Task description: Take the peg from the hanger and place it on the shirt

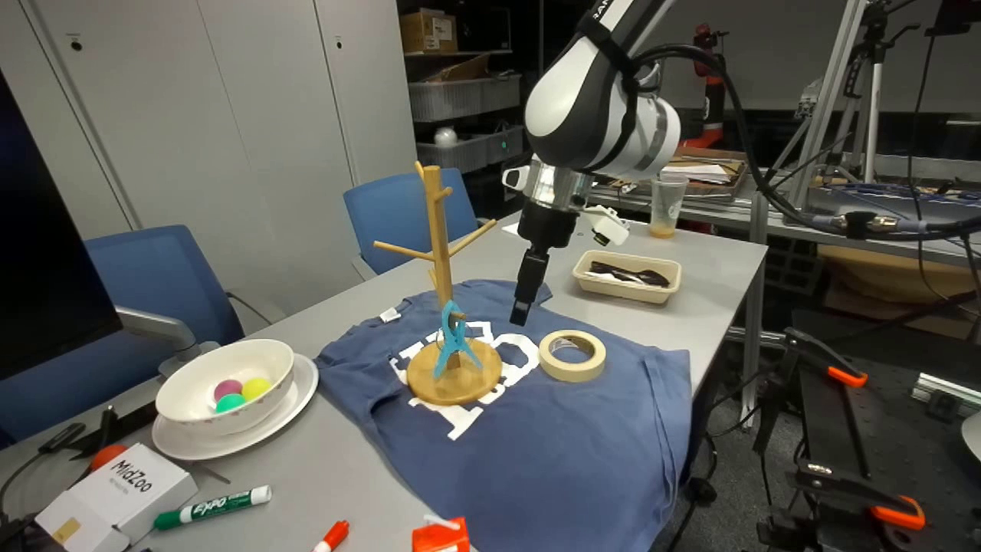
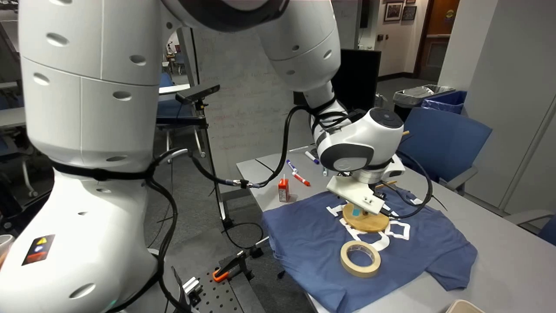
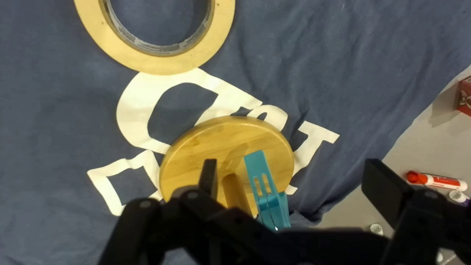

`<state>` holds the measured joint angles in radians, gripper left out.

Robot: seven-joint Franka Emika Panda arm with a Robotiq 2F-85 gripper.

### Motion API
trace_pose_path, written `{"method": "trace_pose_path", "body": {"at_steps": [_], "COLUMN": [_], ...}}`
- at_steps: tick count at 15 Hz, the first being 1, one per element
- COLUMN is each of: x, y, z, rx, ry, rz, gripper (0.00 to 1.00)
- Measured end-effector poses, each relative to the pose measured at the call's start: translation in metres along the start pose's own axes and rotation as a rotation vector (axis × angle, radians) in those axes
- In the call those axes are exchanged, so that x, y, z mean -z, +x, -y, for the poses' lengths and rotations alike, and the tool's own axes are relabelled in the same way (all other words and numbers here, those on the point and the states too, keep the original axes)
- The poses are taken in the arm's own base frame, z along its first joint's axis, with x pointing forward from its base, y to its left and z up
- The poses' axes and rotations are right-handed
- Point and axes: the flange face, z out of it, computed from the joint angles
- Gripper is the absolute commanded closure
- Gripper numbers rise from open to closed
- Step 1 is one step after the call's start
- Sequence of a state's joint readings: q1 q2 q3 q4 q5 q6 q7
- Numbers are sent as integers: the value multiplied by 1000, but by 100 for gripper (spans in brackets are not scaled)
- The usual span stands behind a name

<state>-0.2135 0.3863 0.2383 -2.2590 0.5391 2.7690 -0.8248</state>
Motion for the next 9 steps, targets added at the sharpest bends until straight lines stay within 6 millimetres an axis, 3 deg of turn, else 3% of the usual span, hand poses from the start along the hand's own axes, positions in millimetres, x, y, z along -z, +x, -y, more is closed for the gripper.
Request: {"method": "trace_pose_path", "body": {"at_steps": [6, 9], "x": [-1, -11], "y": [1, -3], "z": [0, 2], "rx": [-1, 7], "ry": [2, 15], "rz": [0, 10], "gripper": [0, 0]}}
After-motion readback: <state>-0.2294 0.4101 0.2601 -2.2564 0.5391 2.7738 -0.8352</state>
